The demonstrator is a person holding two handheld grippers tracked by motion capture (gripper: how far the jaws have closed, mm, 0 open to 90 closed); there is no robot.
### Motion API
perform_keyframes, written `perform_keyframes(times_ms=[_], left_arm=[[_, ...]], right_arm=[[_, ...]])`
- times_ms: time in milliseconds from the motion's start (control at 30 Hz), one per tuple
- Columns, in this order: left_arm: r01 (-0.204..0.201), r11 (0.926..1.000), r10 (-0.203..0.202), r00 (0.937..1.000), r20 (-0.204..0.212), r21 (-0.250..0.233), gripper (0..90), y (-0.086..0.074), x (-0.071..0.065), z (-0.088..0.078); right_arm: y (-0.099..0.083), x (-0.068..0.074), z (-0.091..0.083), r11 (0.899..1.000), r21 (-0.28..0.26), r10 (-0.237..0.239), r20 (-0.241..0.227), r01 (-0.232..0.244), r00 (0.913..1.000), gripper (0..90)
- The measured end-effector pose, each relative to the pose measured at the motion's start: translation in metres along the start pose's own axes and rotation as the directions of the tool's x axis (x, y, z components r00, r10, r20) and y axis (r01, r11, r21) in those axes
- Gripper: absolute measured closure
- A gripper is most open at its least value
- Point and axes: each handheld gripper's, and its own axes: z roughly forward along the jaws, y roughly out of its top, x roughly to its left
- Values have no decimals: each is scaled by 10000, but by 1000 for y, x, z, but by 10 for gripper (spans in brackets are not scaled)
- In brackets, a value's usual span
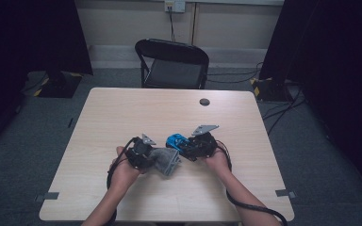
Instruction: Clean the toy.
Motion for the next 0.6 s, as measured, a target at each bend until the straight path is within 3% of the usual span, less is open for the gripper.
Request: perform_keyframes(times_ms=[100,233,467,600], left_arm=[[-519,9986,521,9982,296,-87,744,6,-18,0],[-1206,9927,1208,9910,573,-83,744,14,-41,8],[-1271,9919,1267,9867,1019,-27,743,26,-57,33],[-1363,9905,1348,9883,712,166,739,29,-57,45]], right_arm=[[0,0,0,10000,8,47,-7,-47,10000,434],[0,0,0,10000,-7,43,-4,-43,10000,434],[0,0,0,10000,-16,52,-4,-52,10000,434],[0,0,0,10000,-30,64,-15,-64,10000,434]])
